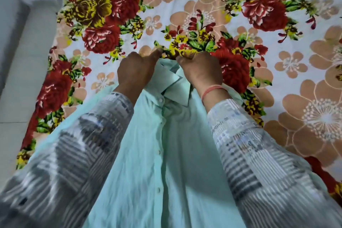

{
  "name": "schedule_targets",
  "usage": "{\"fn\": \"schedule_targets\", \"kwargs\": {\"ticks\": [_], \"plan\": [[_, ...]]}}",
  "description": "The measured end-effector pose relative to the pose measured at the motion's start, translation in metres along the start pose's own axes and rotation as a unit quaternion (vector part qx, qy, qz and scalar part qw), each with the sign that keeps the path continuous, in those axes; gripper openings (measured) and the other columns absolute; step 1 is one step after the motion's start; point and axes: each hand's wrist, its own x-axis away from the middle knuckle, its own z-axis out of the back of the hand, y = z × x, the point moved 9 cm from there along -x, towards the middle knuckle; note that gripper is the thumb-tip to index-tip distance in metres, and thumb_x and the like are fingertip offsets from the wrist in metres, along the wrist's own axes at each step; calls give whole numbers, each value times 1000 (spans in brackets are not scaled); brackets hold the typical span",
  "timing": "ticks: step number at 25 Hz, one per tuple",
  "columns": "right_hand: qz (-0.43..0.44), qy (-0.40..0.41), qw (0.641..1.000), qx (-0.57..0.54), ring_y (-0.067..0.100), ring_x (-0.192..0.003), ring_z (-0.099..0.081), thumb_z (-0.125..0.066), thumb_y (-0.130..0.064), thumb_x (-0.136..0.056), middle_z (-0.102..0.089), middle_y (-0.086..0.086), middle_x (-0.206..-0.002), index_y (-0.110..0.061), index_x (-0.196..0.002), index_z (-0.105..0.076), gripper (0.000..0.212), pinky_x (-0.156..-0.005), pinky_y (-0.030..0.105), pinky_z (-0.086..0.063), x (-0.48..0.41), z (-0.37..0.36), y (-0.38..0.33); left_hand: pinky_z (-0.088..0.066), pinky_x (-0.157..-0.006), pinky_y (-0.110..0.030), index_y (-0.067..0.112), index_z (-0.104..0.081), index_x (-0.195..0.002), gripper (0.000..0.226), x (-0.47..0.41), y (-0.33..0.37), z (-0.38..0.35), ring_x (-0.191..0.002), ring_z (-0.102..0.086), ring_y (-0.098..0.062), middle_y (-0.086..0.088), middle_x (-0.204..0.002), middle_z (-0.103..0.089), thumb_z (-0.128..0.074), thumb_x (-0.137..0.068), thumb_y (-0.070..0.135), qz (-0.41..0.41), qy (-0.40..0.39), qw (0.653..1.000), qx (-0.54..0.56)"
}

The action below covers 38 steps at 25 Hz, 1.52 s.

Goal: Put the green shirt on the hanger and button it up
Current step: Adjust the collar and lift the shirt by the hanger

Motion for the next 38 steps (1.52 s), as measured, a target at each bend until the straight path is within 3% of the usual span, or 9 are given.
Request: {"fn": "schedule_targets", "kwargs": {"ticks": [5,11,13,15,20,25,27,32,38], "plan": [[-14,-37,987,-153,23,-61,-57,-70,-25,-72,-57,10,-63,-3,-67,-60,24,-60,48,-53,3,-9,-6,-67,-77,-47,7,-79,-84,32,-16,-18,14,-76,-79,-36,-17,-81,-79,-76,-78,38,52,-14,988,146],[-110,-233,940,-224,20,-82,-67,-71,-35,-101,-75,8,-106,-10,-116,-72,30,-80,34,-54,37,-19,-17,-67,-84,-47,-4,-78,-109,36,34,-27,-3,-97,-80,-37,-23,-115,-80,-45,-100,7,222,-295,784,500],[-171,-275,872,-367,27,-85,-71,-64,-31,-104,-79,16,-113,-9,-112,-76,26,-82,38,-59,46,-26,-15,-68,-82,-52,-5,-83,-101,35,47,-20,-3,-95,-81,-38,-24,-116,-80,-56,-80,-3,241,-365,734,519],[-221,-295,779,-507,33,-93,-72,-58,-29,-105,-77,19,-113,-5,-116,-75,32,-92,42,-60,54,-30,-10,-61,-101,-54,-2,-78,-125,58,55,-19,-3,-111,-78,-38,-23,-129,-76,-63,-69,-2,247,-396,707,531],[-194,-283,767,-542,36,-95,-77,-55,-16,-92,-78,25,-108,5,-109,-78,35,-90,42,-64,52,-30,-2,-59,-103,-48,5,-68,-143,44,40,-43,-6,-107,-79,-35,-21,-120,-80,-46,-106,8,231,-332,743,533],[-150,-81,936,-306,29,-87,-66,-60,-9,-100,-71,15,-94,-14,-96,-70,12,-70,35,-51,26,-21,46,-60,-74,-38,27,-69,-129,39,4,-66,30,-81,-72,-31,-9,-106,-78,-76,-92,18,18,-100,989,103],[-101,-17,971,-218,27,-97,-71,-64,-16,-98,-76,5,-101,-20,-95,-72,10,-79,33,-57,22,-12,49,-57,-86,-39,25,-74,-127,36,4,-49,35,-102,-73,-34,-6,-117,-77,-75,-91,21,-112,-55,991,-54],[156,156,975,36,31,-88,-71,-61,-48,-96,-79,6,-93,-15,-98,-78,37,-78,43,-60,38,25,-15,-51,-89,-35,14,-77,-125,40,-2,-8,30,-112,-71,-30,-5,-119,-79,-74,-97,43,-153,-35,987,29],[124,-70,957,252,38,-128,-61,-84,-39,-82,-65,11,-136,-23,-137,-61,63,-101,48,-56,30,-23,-28,-54,-92,-38,15,-66,-138,60,-27,6,-26,-117,-68,-32,-8,-124,-76,-88,-83,24,-110,-155,981,32]]}}
